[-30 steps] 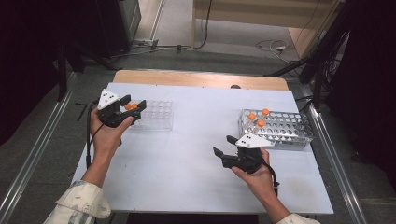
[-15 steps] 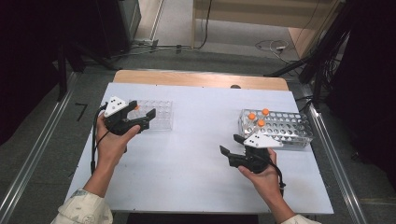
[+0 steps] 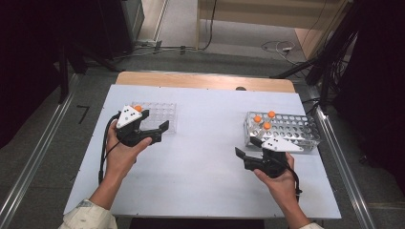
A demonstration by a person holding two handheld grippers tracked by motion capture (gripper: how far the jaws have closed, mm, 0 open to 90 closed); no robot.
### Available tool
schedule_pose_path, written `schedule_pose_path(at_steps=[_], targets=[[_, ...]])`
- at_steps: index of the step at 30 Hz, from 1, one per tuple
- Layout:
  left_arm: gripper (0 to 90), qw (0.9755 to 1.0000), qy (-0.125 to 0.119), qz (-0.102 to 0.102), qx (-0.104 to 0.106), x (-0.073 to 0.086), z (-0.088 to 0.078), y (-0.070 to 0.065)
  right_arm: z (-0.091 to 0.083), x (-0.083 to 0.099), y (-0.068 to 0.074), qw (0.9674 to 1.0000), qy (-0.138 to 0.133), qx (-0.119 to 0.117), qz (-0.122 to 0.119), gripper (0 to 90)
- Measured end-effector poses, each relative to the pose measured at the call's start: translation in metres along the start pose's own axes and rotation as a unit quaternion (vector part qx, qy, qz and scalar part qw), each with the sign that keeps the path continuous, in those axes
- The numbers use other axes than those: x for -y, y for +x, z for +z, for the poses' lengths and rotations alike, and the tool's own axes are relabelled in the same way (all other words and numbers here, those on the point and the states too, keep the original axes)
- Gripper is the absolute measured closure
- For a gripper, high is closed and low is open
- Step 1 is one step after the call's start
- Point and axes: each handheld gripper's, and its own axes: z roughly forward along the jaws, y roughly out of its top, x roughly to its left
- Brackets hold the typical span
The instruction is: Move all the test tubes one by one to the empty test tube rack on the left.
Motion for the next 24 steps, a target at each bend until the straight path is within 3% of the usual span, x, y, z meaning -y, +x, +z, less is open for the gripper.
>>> schedule_pose_path(at_steps=[14, 24], targets=[[18.0, 0.9998, 0.013, 0.007, 0.015, 0.009, 0.005, -0.013, -0.013, 0.006, -0.02, 0.9992, -0.005, 0.038, 0.014, 28.2], [18.0, 0.9996, 0.014, 0.009, 0.022, 0.01, 0.007, -0.017, -0.011, 0.01, -0.037, 0.9959, -0.007, 0.088, 0.021, 29.4]])
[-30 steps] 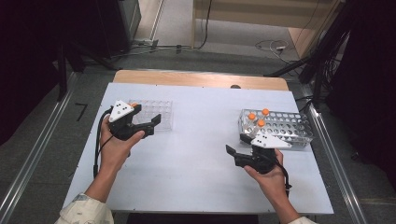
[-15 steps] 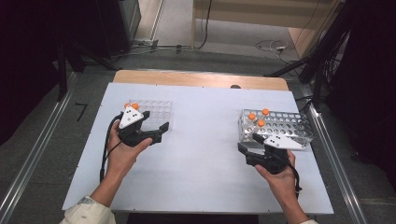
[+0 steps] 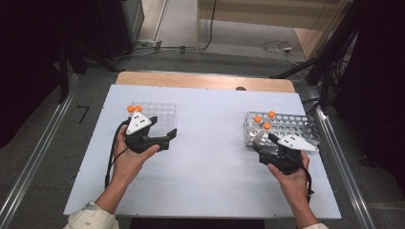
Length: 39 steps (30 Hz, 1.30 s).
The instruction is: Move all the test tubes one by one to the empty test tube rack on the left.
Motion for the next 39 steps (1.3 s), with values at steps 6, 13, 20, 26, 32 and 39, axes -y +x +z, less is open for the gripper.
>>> schedule_pose_path(at_steps=[6, 13, 20, 26, 32, 39], targets=[[17.3, 1.0, 0.004, -0.002, 0.006, 0.002, 0.002, -0.001, 0.01, 0.0, -0.012, 0.9995, -0.002, 0.028, 0.013, 31.8], [17.3, 0.9999, 0.011, 0.0, 0.012, 0.005, 0.006, -0.004, 0.023, -0.002, -0.019, 0.9991, -0.006, 0.038, 0.02, 35.7], [17.3, 0.9997, 0.017, 0.003, 0.017, 0.006, 0.008, -0.006, 0.031, -0.001, -0.021, 0.9989, -0.01, 0.038, 0.024, 41.8], [17.3, 0.9997, 0.017, 0.001, 0.019, 0.007, 0.009, -0.007, 0.035, 0.0, -0.022, 0.9991, -0.009, 0.031, 0.026, 53.5], [17.3, 0.9996, 0.02, 0.002, 0.019, 0.007, 0.009, -0.006, 0.038, 0.001, -0.021, 0.9993, -0.003, 0.026, 0.025, 64.9], [17.3, 0.9996, 0.021, 0.002, 0.021, 0.009, 0.01, -0.008, 0.034, -0.001, -0.023, 0.9992, -0.013, 0.03, 0.024, 71.3]])
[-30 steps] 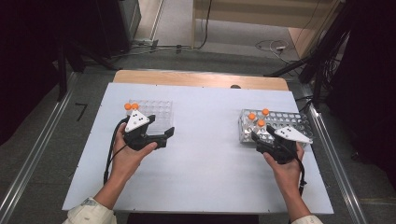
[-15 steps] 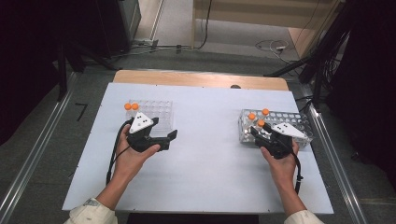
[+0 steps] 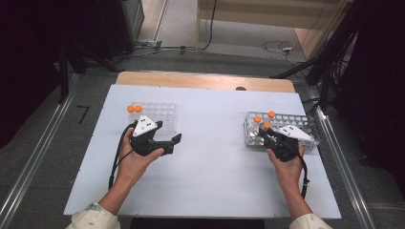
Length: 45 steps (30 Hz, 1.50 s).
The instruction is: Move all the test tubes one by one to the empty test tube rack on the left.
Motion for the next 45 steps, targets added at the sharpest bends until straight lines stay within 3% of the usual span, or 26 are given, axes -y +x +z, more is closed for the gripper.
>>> schedule_pose_path(at_steps=[14, 19, 25, 34, 45], targets=[[16.7, 1.0, 0.002, 0.002, 0.002, 0.001, 0.0, -0.001, -0.032, -0.028, 0.006, 0.9984, -0.055, 0.005, -0.013, 71.4], [16.6, 1.0, 0.001, 0.004, 0.0, 0.001, -0.001, 0.0, -0.041, -0.032, 0.011, 0.9983, -0.058, -0.001, -0.012, 71.5], [16.6, 1.0, 0.0, 0.003, 0.0, 0.0, -0.002, -0.001, -0.047, -0.035, 0.025, 0.9976, -0.06, -0.028, -0.02, 71.5], [16.6, 0.9999, -0.003, 0.006, 0.01, -0.001, -0.001, -0.007, -0.028, -0.029, 0.063, 0.9951, -0.028, -0.083, -0.046, 71.6], [17.3, 0.9994, -0.006, 0.011, 0.032, -0.003, 0.0, -0.019, 0.002, -0.019, 0.109, 0.9872, 0.009, -0.138, -0.078, 71.6]])
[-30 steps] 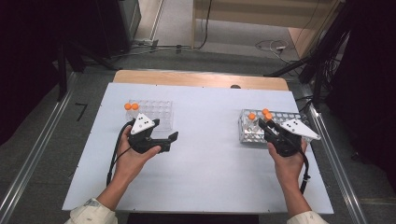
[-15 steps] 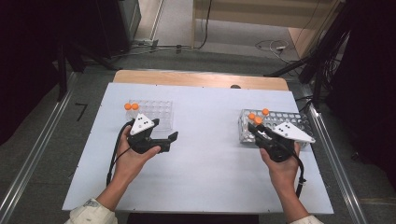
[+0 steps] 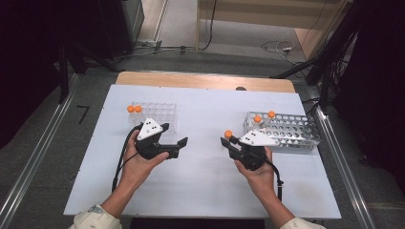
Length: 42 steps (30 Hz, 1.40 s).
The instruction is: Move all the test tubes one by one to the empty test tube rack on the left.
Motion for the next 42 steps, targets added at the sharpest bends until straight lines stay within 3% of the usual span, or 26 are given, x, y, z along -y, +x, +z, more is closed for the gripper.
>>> schedule_pose_path(at_steps=[13, 25, 34, 42], targets=[[18.9, 0.9997, -0.006, 0.002, 0.023, -0.001, 0.001, -0.009, 0.029, -0.005, 0.028, 0.9991, 0.012, -0.036, -0.021, 71.6], [28.6, 0.9984, -0.015, 0.005, 0.054, -0.001, 0.004, -0.018, 0.054, -0.01, 0.054, 0.9963, 0.026, -0.069, -0.043, 71.6], [48.3, 0.9979, -0.009, 0.019, 0.061, 0.003, 0.007, -0.019, 0.065, -0.015, 0.069, 0.9944, 0.026, -0.09, -0.048, 71.6], [58.7, 0.9981, -0.007, 0.031, 0.053, 0.005, 0.008, -0.021, 0.064, -0.017, 0.069, 0.9945, 0.024, -0.092, -0.046, 71.6]])
